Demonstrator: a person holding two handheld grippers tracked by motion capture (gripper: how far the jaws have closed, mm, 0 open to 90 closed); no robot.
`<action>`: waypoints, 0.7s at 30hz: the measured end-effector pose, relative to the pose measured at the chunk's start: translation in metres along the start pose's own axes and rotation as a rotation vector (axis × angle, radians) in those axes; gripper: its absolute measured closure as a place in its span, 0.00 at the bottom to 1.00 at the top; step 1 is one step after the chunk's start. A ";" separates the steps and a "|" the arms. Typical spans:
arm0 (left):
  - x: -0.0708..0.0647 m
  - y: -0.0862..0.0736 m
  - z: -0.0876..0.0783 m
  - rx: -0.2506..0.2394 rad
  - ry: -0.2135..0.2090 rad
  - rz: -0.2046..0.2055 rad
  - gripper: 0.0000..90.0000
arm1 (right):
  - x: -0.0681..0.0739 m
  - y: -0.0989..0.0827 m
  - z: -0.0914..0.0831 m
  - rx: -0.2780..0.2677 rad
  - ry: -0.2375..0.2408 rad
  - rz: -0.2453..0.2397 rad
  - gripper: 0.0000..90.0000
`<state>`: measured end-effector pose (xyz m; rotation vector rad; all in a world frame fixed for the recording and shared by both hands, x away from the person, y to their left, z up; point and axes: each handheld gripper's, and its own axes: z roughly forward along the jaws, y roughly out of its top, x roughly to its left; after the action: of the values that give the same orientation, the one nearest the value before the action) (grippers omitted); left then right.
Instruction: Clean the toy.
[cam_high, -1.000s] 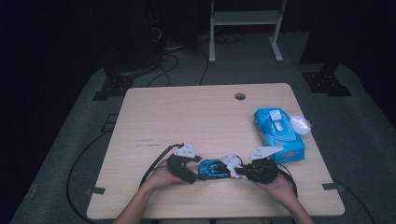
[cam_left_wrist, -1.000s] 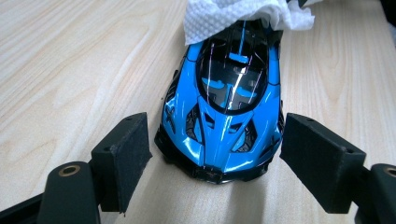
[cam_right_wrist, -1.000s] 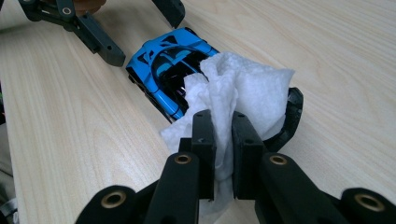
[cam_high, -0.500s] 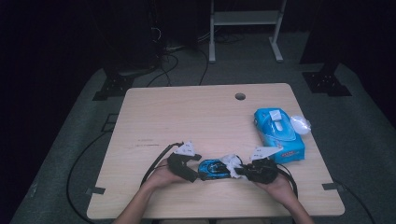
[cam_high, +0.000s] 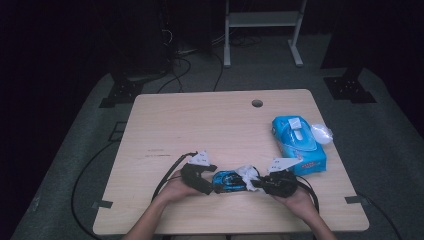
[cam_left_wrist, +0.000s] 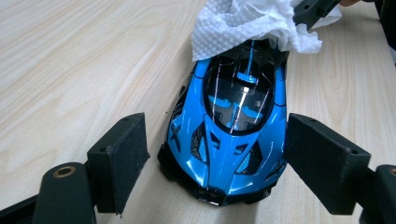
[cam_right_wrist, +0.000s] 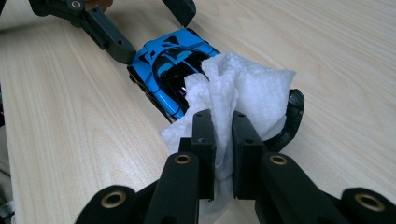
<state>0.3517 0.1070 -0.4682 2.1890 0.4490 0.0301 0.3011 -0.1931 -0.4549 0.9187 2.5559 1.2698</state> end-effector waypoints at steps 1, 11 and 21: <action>0.001 0.000 -0.001 -0.004 -0.001 -0.009 0.24 | 0.000 0.000 0.000 -0.002 0.000 -0.001 0.91; 0.000 0.000 0.004 0.010 -0.011 -0.024 0.24 | 0.001 -0.002 -0.001 -0.013 -0.008 -0.004 0.90; 0.001 -0.001 0.005 0.010 -0.028 -0.063 0.25 | 0.006 -0.006 -0.002 -0.028 -0.024 -0.042 0.91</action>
<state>0.3531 0.1037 -0.4720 2.1812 0.5034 -0.0370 0.2931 -0.1935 -0.4574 0.8654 2.5181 1.2721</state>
